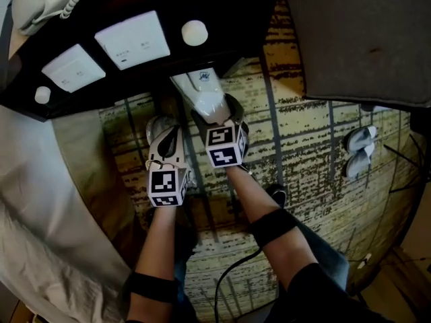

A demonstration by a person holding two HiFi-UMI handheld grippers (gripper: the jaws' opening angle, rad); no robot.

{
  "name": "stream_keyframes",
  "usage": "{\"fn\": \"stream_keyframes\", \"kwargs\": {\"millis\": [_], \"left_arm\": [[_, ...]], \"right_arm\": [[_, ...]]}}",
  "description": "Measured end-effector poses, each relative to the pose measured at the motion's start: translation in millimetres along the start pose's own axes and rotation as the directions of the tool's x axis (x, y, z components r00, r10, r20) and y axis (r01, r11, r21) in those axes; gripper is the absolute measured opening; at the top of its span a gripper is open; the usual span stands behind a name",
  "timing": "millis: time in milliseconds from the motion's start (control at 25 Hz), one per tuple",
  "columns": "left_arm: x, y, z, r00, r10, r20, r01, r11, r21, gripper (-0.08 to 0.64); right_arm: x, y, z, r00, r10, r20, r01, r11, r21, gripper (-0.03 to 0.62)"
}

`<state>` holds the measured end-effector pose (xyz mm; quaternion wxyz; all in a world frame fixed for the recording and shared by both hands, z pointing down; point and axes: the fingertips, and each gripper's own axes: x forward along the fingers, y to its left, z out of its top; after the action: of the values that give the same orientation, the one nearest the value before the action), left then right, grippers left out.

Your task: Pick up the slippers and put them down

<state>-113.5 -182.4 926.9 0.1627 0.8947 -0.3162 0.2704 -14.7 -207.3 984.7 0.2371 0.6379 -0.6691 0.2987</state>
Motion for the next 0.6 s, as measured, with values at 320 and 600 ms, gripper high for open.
{"fn": "stream_keyframes", "kwargs": {"millis": [320, 600], "left_arm": [[8, 51, 11, 0.996, 0.078, 0.049, -0.079, 0.997, 0.017, -0.002], [8, 72, 15, 0.993, 0.093, 0.075, -0.096, 0.995, 0.030, -0.002]], "right_arm": [[47, -4, 50, 0.998, -0.035, 0.047, 0.034, 0.999, 0.029, 0.456], [73, -16, 73, 0.994, -0.093, 0.059, 0.090, 0.995, 0.039, 0.456]]}}
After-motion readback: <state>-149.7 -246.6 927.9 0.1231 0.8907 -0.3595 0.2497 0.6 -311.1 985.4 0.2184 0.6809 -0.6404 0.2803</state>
